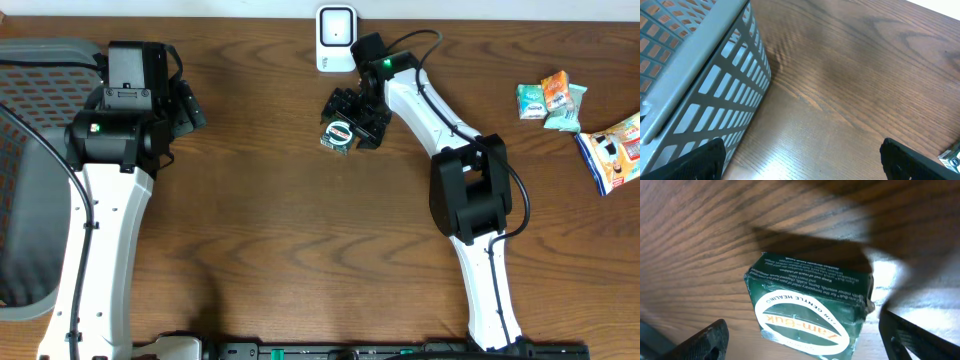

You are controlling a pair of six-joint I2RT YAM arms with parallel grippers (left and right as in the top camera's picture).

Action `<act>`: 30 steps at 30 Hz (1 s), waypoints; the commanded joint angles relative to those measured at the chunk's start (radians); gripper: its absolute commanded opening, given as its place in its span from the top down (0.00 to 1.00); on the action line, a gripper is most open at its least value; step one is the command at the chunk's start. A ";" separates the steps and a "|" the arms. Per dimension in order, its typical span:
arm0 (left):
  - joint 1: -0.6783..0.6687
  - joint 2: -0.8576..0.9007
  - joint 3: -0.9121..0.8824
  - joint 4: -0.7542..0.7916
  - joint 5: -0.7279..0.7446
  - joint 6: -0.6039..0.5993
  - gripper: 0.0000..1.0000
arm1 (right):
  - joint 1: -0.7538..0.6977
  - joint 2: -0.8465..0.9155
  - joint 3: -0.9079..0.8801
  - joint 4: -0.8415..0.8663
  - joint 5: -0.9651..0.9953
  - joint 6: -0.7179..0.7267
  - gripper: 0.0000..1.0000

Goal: Scan the item barcode
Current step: 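Lift the Zam-Buk tin and turn it toward the scanner face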

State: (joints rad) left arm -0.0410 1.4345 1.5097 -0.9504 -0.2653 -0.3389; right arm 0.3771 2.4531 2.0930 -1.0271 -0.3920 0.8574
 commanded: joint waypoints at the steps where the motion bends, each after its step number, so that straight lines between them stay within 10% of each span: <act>1: 0.003 0.004 0.003 -0.004 -0.013 0.013 0.02 | 0.004 -0.058 0.008 -0.003 0.050 -0.153 0.08; 18: 0.003 0.004 0.003 -0.003 -0.013 0.013 0.02 | 0.029 -0.189 -0.003 -0.021 0.155 -1.402 0.01; 30: 0.003 0.004 0.003 -0.003 -0.013 0.013 0.02 | 0.003 -0.120 -0.015 -0.020 0.124 -1.559 0.01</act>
State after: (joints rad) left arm -0.0410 1.4345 1.5097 -0.9504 -0.2653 -0.3389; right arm 0.3904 2.3077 2.0846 -1.0496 -0.2420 -0.6056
